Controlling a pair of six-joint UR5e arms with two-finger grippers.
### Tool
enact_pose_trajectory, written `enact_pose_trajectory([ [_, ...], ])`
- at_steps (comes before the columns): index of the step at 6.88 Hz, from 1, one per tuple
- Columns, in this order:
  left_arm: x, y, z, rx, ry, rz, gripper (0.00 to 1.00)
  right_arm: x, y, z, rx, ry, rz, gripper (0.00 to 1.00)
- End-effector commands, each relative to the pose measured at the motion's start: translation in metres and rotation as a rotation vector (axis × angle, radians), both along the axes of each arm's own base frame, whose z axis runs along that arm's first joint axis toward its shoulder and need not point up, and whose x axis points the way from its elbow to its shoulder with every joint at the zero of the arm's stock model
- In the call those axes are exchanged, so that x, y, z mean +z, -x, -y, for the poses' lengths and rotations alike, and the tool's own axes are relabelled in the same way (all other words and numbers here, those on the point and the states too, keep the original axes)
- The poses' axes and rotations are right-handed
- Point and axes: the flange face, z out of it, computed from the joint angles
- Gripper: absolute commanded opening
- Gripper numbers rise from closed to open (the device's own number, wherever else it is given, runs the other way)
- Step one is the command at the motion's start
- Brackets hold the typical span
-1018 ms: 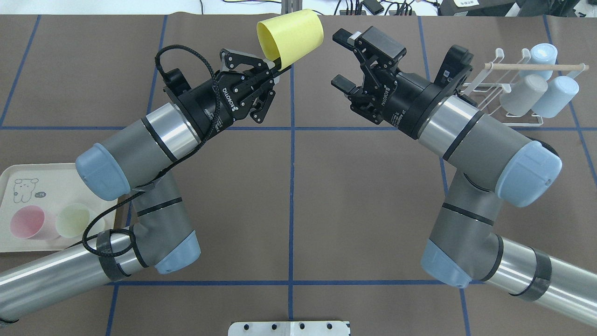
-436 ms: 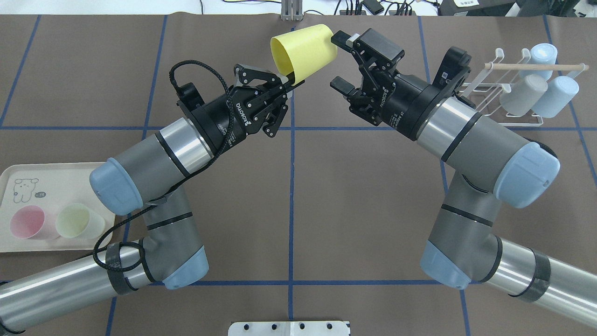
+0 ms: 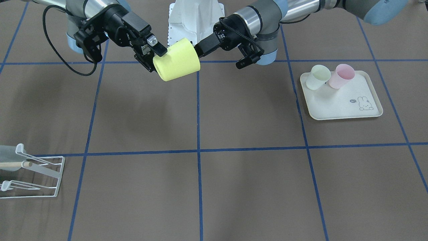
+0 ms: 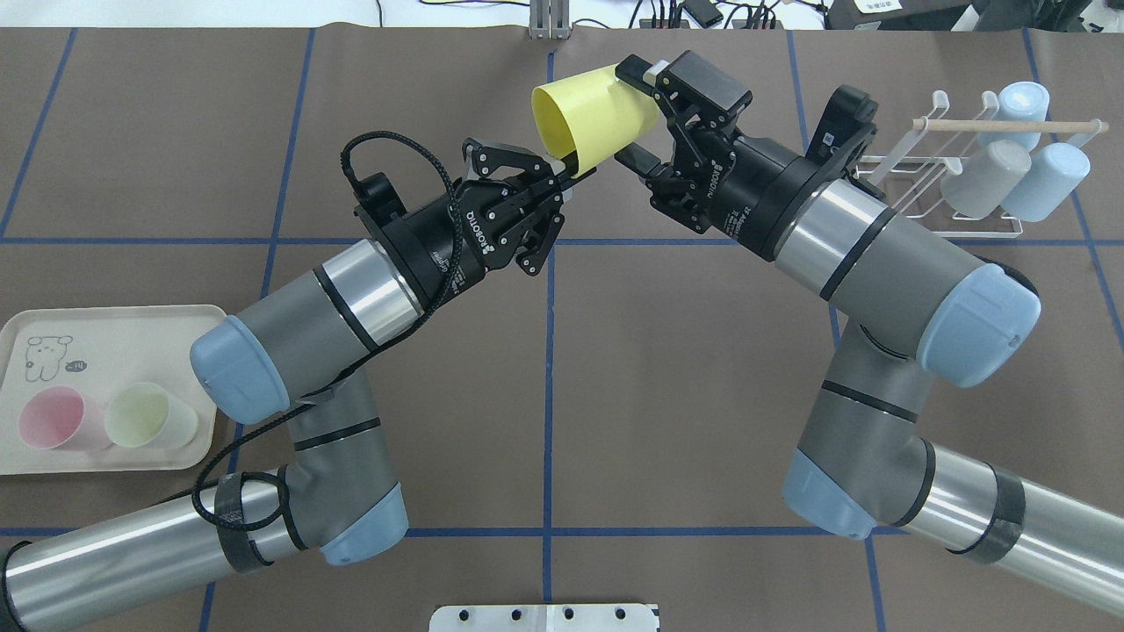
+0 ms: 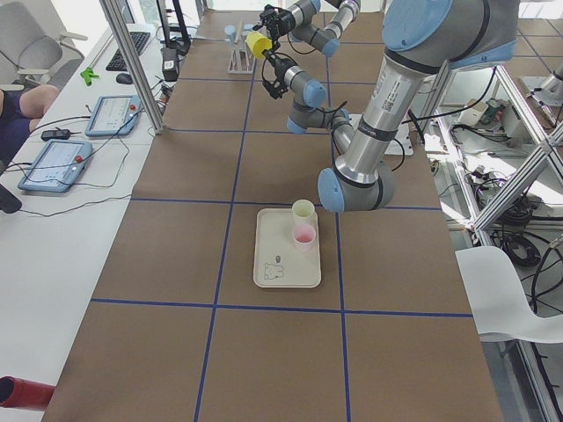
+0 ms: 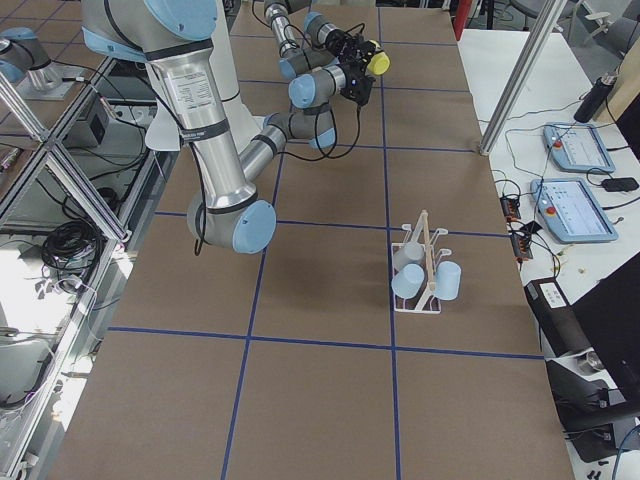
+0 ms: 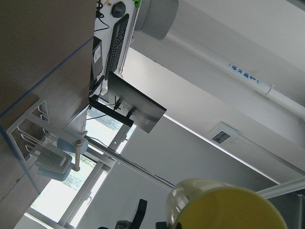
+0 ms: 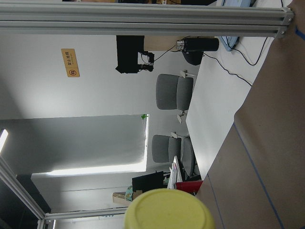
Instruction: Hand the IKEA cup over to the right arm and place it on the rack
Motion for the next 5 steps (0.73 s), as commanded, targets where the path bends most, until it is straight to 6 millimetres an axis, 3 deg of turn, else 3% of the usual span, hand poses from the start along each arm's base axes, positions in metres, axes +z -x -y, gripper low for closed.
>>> enact_pose_trajectory([
  [1, -0.0016, -0.0024, -0.0025, 0.004, 0.000, -0.003, 0.00, -0.0017, 0.0032, 0.0020, 0.000, 0.000, 0.001, 1.00],
  [5, -0.0023, -0.0073, -0.0052, 0.011, 0.003, 0.005, 0.00, -0.0034, 0.0038, 0.0015, -0.001, -0.002, 0.004, 0.99],
])
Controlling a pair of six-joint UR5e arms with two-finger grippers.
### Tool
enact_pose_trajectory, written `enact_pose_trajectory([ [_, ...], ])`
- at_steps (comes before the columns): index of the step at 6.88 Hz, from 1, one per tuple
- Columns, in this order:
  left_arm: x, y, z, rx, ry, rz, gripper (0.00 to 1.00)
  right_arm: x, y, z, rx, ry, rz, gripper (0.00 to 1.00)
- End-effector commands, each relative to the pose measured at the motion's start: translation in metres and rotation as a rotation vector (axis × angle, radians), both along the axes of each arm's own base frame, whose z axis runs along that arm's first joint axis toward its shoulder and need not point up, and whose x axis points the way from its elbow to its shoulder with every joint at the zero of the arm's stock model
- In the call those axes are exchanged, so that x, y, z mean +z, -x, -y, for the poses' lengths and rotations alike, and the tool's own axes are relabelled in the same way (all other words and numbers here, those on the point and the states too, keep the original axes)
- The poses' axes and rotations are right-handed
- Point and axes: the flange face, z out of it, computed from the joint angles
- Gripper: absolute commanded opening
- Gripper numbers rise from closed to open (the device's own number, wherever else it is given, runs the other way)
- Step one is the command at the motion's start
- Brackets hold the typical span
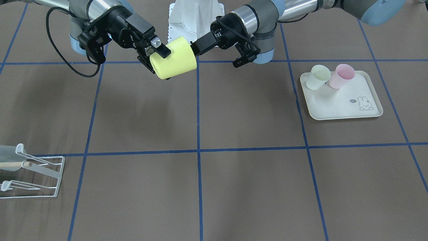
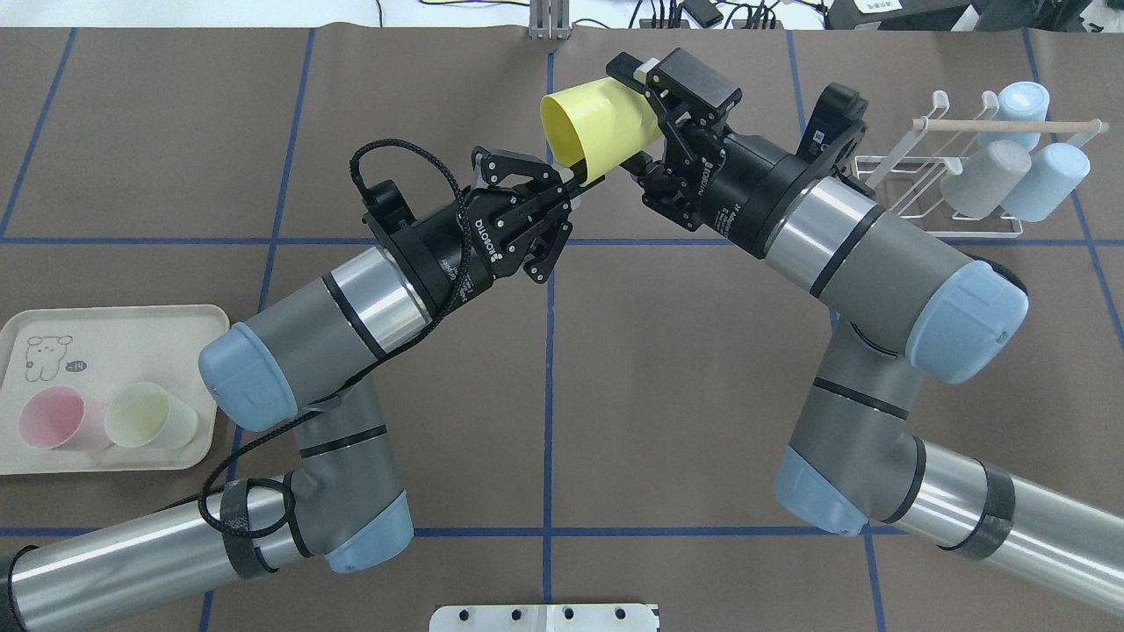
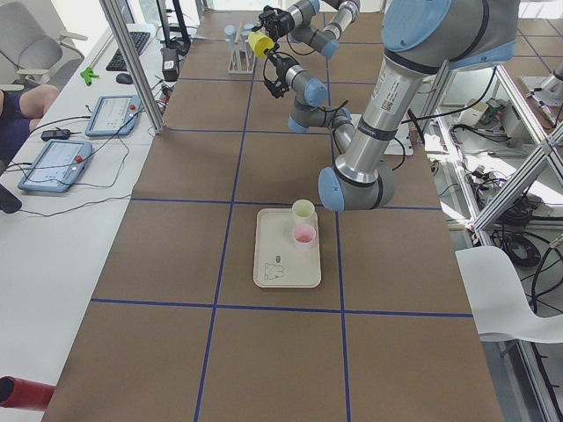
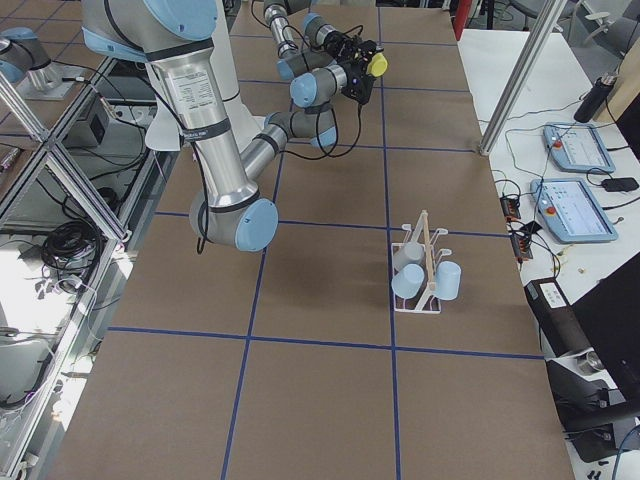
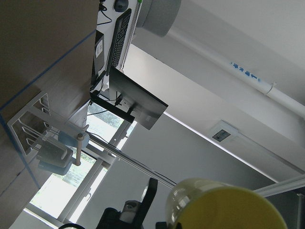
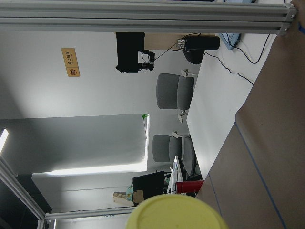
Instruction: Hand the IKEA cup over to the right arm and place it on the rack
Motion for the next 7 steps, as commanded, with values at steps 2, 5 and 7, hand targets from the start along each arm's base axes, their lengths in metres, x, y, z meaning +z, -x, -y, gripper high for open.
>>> enact_pose_trajectory([
  [2, -0.0035, -0.0015, -0.0016, 0.003, -0.002, -0.001, 0.00, 0.0001, 0.0010, -0.0007, -0.002, 0.000, 0.000, 0.98],
  [5, -0.0001, -0.0012, -0.0022, 0.006, -0.005, 0.001, 0.46, -0.0011, -0.0022, -0.0022, -0.005, -0.015, 0.021, 0.00],
  [7, -0.0029, 0.0012, -0.0021, 0.003, -0.006, -0.003, 1.00, 0.0043, -0.0002, 0.0000, -0.003, -0.017, 0.024, 0.00],
])
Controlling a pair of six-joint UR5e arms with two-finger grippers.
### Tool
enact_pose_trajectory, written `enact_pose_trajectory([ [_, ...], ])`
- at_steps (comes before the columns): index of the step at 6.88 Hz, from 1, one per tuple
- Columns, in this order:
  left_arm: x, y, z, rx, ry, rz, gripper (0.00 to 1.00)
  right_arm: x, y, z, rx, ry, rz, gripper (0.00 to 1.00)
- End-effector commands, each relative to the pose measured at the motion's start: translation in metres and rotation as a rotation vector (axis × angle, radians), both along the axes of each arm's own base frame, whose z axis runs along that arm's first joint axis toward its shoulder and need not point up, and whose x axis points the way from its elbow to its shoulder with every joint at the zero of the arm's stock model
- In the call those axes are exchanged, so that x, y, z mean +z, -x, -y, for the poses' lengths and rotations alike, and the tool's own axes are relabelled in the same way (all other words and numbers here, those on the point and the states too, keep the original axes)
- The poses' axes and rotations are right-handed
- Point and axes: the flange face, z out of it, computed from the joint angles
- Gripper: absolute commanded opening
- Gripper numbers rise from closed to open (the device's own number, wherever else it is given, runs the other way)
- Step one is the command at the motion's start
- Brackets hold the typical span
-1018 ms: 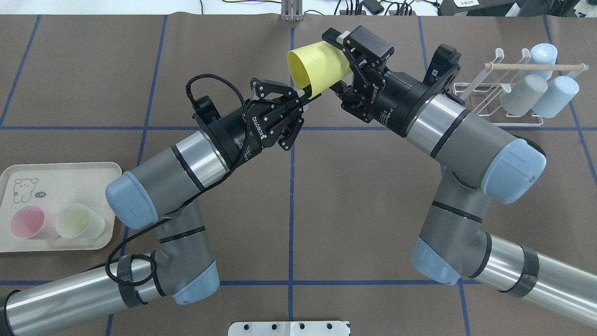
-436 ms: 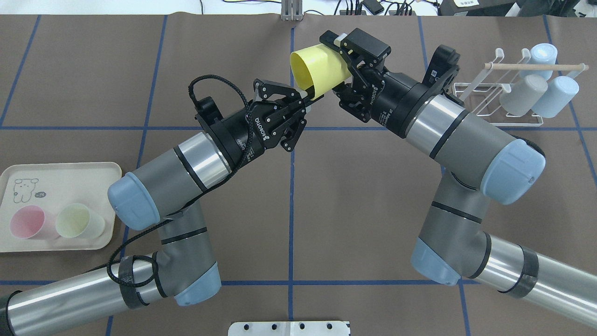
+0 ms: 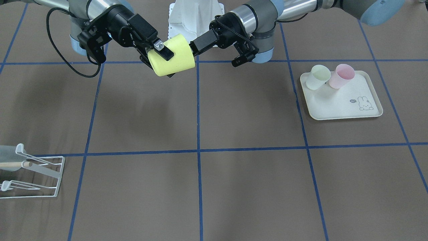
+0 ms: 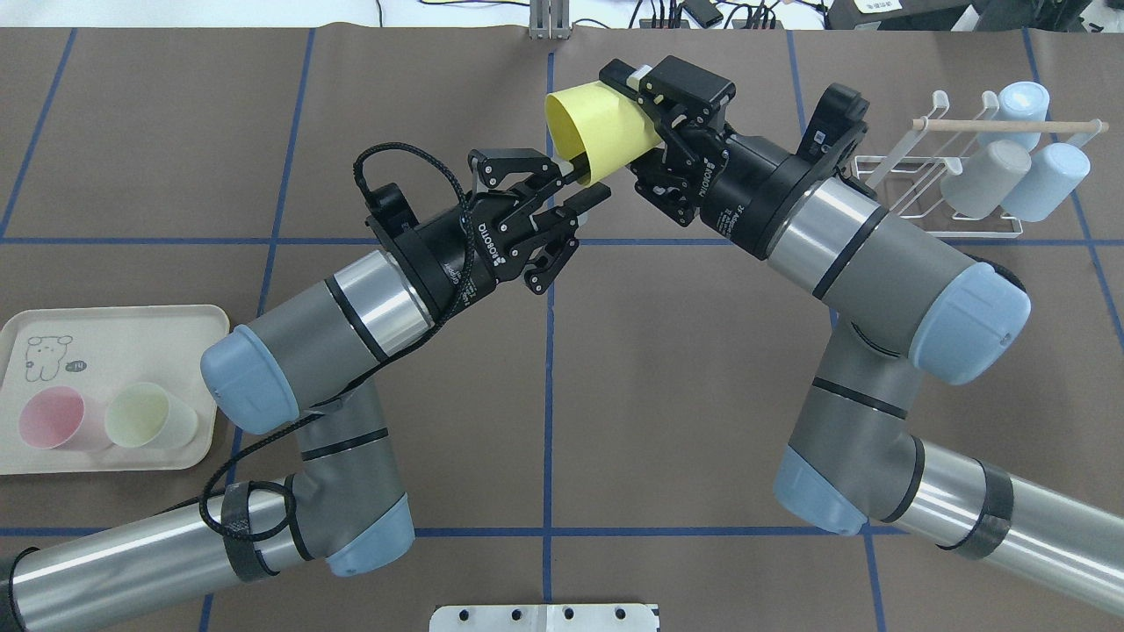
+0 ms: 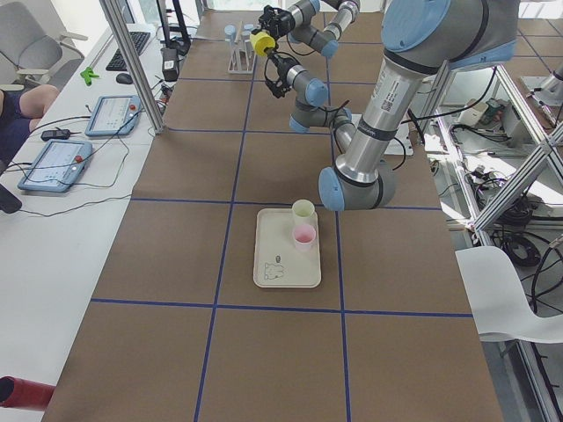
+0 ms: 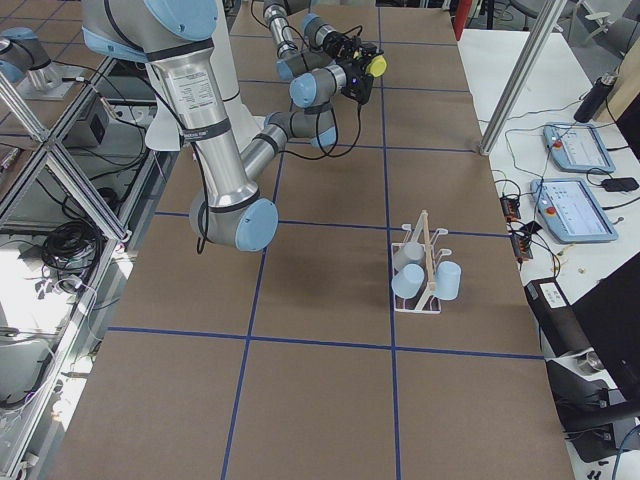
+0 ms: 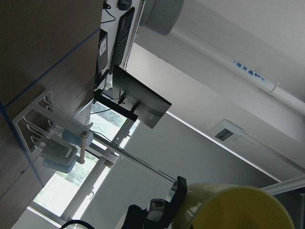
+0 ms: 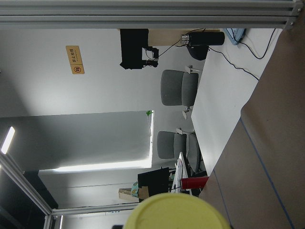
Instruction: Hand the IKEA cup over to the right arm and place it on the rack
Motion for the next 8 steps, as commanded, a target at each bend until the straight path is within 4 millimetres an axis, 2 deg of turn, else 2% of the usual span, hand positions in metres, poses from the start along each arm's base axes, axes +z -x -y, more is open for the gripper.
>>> enact_pose_trajectory([
  [1, 0.000, 0.002, 0.000, 0.000, -0.003, -0.003, 1.00, 0.003, -0.001, 0.003, 0.007, -0.002, 0.000, 0.00],
  [2, -0.003, 0.009, 0.000, -0.002, -0.010, -0.010, 1.00, 0.005, -0.012, 0.012, 0.030, 0.000, -0.002, 0.00],
  [4, -0.008, 0.035, -0.011, -0.067, -0.106, 0.031, 1.00, 0.022, -0.056, 0.053, 0.078, -0.003, -0.062, 0.00],
  [5, 0.005, 0.044, -0.006, -0.061, -0.125, 0.066, 1.00, 0.048, -0.086, 0.079, 0.090, 0.006, -0.133, 0.00],
  [6, 0.018, 0.061, 0.010, -0.062, -0.167, 0.119, 1.00, 0.080, -0.109, 0.106, 0.114, -0.005, -0.254, 0.00],
  [7, 0.022, 0.082, 0.024, -0.037, -0.206, 0.186, 1.00, 0.127, -0.122, 0.120, 0.165, -0.017, -0.421, 0.00],
  [8, 0.028, 0.102, 0.031, -0.028, -0.218, 0.233, 1.00, 0.162, -0.146, 0.127, 0.219, -0.015, -0.551, 0.00],
])
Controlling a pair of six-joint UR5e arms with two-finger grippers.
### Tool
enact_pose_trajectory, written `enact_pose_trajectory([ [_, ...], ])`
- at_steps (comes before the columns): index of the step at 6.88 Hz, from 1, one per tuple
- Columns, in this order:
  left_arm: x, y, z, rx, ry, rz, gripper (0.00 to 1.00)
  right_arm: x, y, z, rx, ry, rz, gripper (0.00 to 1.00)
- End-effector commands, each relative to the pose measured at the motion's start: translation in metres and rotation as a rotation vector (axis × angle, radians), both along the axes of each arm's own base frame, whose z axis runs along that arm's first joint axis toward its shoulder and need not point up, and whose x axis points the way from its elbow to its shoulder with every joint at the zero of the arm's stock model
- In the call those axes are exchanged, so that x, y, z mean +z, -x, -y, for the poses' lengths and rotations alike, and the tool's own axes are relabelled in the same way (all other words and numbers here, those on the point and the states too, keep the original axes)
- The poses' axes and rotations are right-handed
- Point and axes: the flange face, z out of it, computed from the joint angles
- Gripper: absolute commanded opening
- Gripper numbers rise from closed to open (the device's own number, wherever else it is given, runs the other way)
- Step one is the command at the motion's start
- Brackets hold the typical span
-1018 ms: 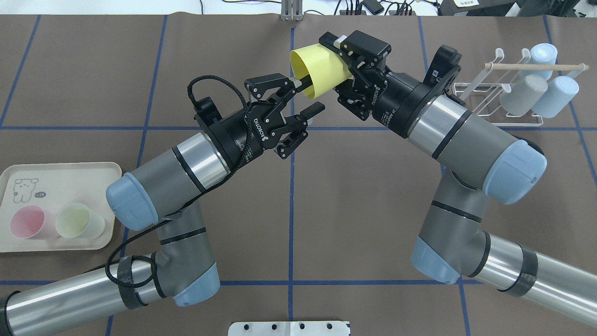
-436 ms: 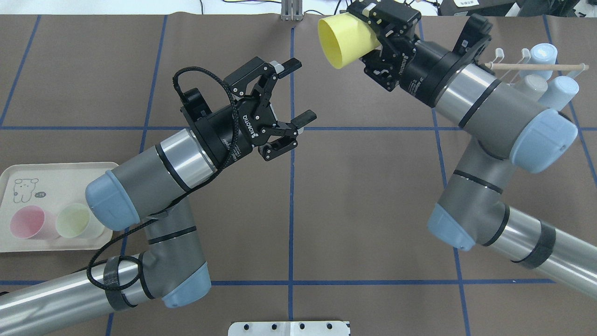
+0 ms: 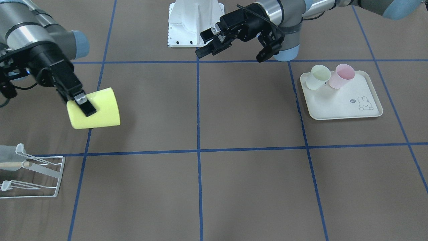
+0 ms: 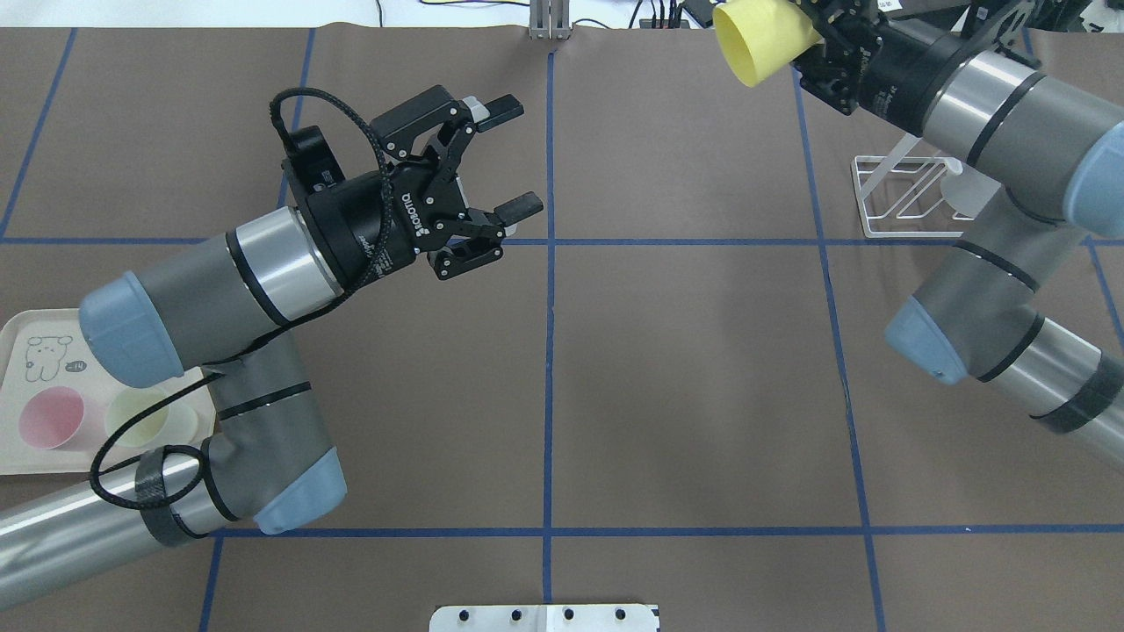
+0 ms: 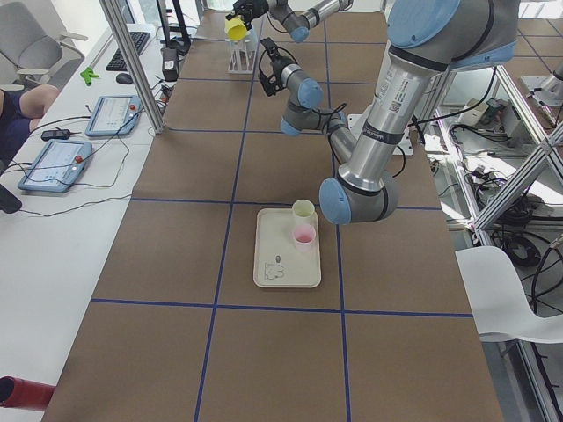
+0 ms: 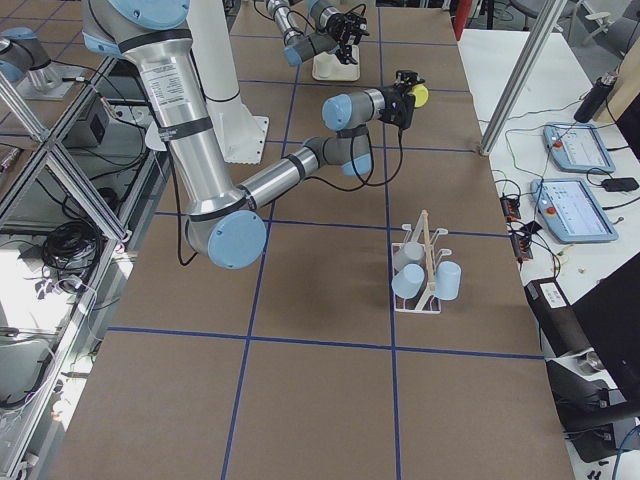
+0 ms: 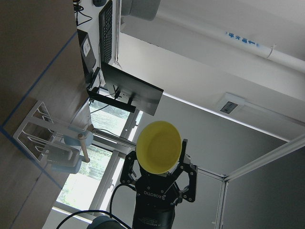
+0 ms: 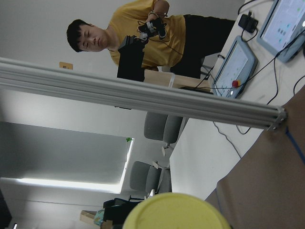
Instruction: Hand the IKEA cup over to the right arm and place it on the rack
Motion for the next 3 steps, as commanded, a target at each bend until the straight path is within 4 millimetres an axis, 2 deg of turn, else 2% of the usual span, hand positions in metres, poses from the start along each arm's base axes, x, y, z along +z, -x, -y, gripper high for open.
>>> enact_pose_trajectory([
  [1, 0.017, 0.039, 0.015, 0.004, -0.046, 0.111, 1.00, 0.072, -0.052, 0.020, 0.106, 0.011, -0.317, 0.00],
  [3, 0.029, 0.041, 0.015, -0.013, -0.073, 0.158, 1.00, 0.107, -0.094, 0.036, 0.173, 0.006, -0.647, 0.00],
])
